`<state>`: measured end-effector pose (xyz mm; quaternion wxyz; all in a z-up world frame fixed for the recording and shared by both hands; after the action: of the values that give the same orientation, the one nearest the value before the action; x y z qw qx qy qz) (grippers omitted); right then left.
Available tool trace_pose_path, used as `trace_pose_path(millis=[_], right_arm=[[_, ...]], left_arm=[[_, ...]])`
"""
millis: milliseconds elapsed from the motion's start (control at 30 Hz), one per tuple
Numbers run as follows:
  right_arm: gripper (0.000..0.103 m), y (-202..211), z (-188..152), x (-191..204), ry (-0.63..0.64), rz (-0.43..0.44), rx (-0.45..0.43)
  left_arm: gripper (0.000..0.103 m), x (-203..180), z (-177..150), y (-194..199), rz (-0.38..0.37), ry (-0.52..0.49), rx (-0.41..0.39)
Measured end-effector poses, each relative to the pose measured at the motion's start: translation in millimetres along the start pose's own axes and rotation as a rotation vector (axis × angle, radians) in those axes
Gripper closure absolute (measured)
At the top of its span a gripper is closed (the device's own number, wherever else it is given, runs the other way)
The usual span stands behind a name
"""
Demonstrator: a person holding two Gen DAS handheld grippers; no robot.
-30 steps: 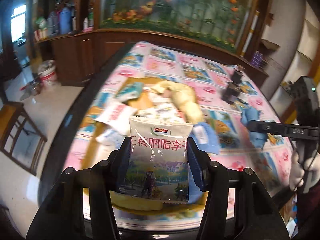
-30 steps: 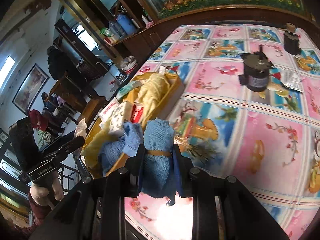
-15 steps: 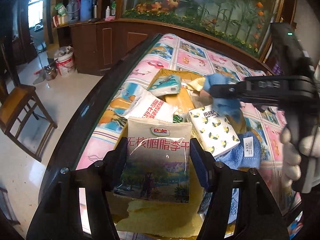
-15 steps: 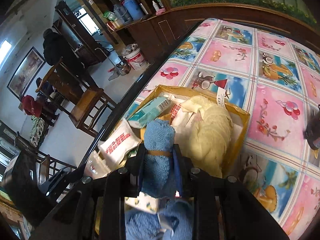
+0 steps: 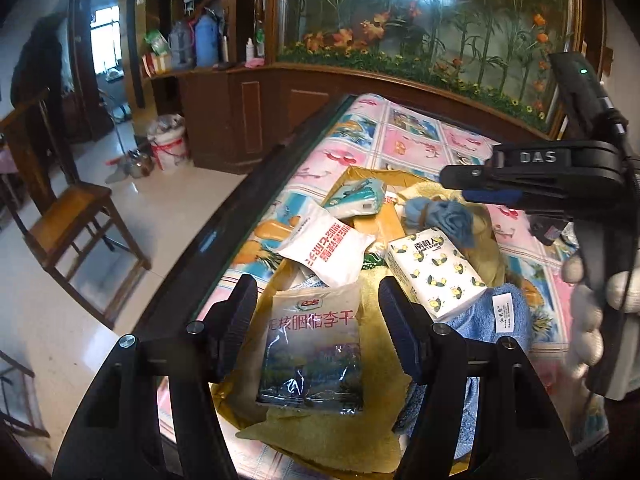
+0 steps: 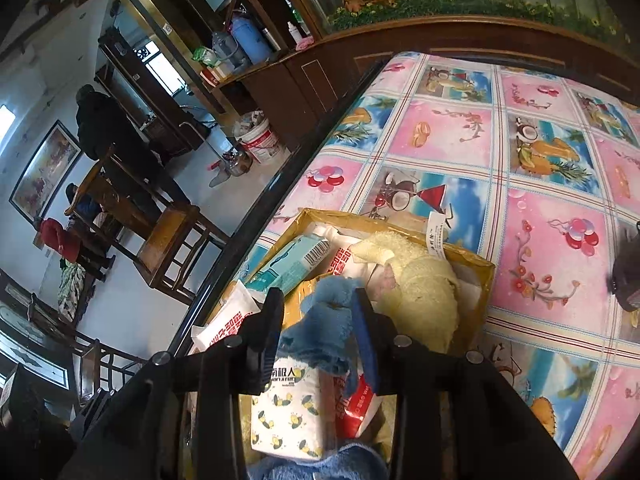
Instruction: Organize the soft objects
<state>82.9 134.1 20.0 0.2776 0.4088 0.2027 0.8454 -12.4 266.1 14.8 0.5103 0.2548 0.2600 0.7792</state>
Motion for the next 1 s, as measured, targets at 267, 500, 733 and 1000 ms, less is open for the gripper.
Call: trace_pose_path(millis=[267,500,733,1000], right_arm=[[0.064,39,-21,4,0.016,0.021,-0.046],[0.062,70,-42,-2,0.019,0.025,-0.077],[0.056,90,-69,-8,0.034,0.015,-0.086],[0.056,103,-91,-12,0.041,0.026,-0.099]], left_arm=[[0.039,-7,1,28,0.046,-0.025,-0.056],[0.039,-17,2,56,0.077,-0.049,-0.103],[0.039,-26,5,88,0.136,-0.062,-0.192],[0.033,-39,7,114,0.168,-0.064,-0.261]])
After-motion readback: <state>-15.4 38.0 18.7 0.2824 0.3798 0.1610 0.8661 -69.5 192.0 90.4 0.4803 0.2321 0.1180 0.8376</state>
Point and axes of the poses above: each gripper's, at about its wrist camera, not at the fingertips, and y roughly against the way its jaws point, x to its left, z to its top, the point moved 10 cm from there along -y, roughly the way its jaws point, and after that the axes turned 15 degrees about z, right-handed, at the moved point
